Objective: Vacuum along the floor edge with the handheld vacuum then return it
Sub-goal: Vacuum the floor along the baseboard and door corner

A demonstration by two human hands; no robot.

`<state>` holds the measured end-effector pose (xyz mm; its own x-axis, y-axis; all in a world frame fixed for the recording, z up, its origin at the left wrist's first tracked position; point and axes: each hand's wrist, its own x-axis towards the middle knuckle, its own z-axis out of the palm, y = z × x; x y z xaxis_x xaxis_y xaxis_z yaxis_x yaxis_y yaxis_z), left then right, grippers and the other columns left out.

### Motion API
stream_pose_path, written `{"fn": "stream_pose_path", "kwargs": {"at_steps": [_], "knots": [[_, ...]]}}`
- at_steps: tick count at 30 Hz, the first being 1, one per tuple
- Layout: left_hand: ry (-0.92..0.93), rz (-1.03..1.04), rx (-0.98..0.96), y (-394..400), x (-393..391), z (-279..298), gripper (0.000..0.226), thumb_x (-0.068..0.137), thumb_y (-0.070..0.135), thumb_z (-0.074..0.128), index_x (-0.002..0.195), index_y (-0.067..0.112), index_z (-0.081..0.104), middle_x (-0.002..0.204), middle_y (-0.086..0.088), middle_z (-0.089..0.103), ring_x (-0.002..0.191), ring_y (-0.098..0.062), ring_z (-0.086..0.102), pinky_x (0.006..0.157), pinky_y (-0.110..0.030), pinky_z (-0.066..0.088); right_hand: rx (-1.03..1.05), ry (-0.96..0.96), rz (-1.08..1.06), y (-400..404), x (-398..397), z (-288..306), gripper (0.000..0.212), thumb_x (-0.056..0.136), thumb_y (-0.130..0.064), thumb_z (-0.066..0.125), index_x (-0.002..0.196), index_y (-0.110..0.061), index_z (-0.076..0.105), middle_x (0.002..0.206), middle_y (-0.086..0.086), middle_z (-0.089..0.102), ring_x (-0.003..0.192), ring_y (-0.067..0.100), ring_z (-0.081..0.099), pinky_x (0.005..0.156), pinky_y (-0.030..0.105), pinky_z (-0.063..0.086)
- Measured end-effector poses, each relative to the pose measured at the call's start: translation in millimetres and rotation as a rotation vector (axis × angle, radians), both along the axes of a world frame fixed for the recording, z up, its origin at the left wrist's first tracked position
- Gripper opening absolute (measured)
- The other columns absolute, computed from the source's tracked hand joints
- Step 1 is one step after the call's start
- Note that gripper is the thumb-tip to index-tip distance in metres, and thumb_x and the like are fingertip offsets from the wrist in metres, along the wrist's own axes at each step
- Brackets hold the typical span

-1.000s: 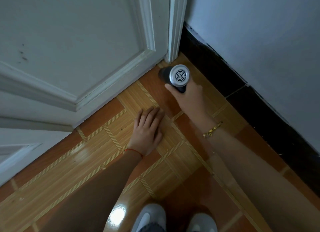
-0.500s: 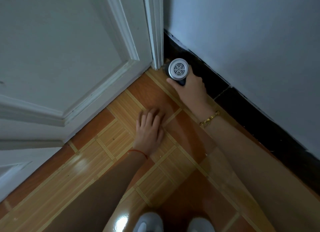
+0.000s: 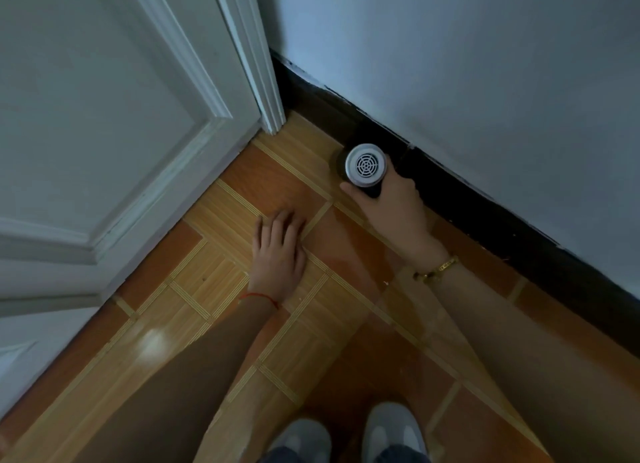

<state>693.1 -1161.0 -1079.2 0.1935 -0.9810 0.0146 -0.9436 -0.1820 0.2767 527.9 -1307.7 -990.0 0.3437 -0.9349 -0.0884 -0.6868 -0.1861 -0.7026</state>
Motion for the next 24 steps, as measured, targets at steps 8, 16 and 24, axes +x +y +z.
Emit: {"fn": "stream_pose_path", "kwargs": {"at_steps": [8,16,24], "knots": [[0.03,-0.036,-0.026,2,-13,9,0.045,0.097,0.025,0.035,0.139,0.011,0.046,0.142,-0.011,0.045,0.136,-0.03,0.039,0.12,-0.057,0.017,0.067,0.012,-0.087,25,-46,6,0.074,0.079,-0.06,0.067,0.138,-0.021,0.045,0.122,0.0,0.065,0.111,0.019,0.062,0.088,0.04,0.054],[0.059,-0.119,-0.048,-5,-36,11,0.045,0.094,0.02,0.038,0.137,0.011,0.047,0.139,-0.013,0.048,0.134,-0.032,0.041,0.118,-0.058,0.021,0.003,0.101,-0.193,48,-84,14,0.074,0.081,-0.06,0.064,0.14,-0.021,0.042,0.12,0.003,0.066,0.106,0.023,0.063,0.082,0.041,0.056],[0.058,-0.145,-0.044,-4,-37,3,0.049,0.092,0.022,0.035,0.139,0.011,0.047,0.14,-0.013,0.048,0.134,-0.032,0.042,0.12,-0.057,0.018,0.172,-0.036,-0.264,69,-116,9,0.069,0.078,-0.056,0.069,0.134,-0.022,0.049,0.12,-0.001,0.066,0.102,0.021,0.066,0.086,0.031,0.054]]}}
